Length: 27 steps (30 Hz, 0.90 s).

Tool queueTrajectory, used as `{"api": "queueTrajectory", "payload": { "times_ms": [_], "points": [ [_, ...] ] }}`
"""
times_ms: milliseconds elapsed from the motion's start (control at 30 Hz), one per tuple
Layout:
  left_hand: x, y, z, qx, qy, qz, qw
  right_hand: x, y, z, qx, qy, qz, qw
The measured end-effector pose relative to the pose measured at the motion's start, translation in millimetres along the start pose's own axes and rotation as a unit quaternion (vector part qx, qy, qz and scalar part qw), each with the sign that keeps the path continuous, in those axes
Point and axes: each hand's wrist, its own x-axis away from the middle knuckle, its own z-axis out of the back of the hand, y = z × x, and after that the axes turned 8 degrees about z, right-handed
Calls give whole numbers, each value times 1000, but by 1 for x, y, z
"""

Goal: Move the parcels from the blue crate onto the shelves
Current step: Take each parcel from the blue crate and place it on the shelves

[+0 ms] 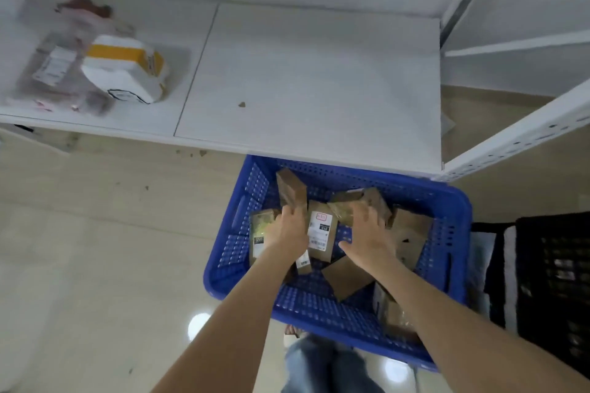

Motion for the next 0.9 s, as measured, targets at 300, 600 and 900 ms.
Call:
{"api": "queueTrajectory", "payload": {
  "times_ms": [300,600,900],
  "points": [
    [-121,18,-115,-16,-41,-33,998,-130,87,-84,-146,8,-135,980],
    [-180,11,-175,86,-79,-13,993,-185,118,-121,-62,79,-200,975],
    [-114,28,-89,462,-175,179,851,-100,34,-61,-25,73,-57,995]
  ]
}}
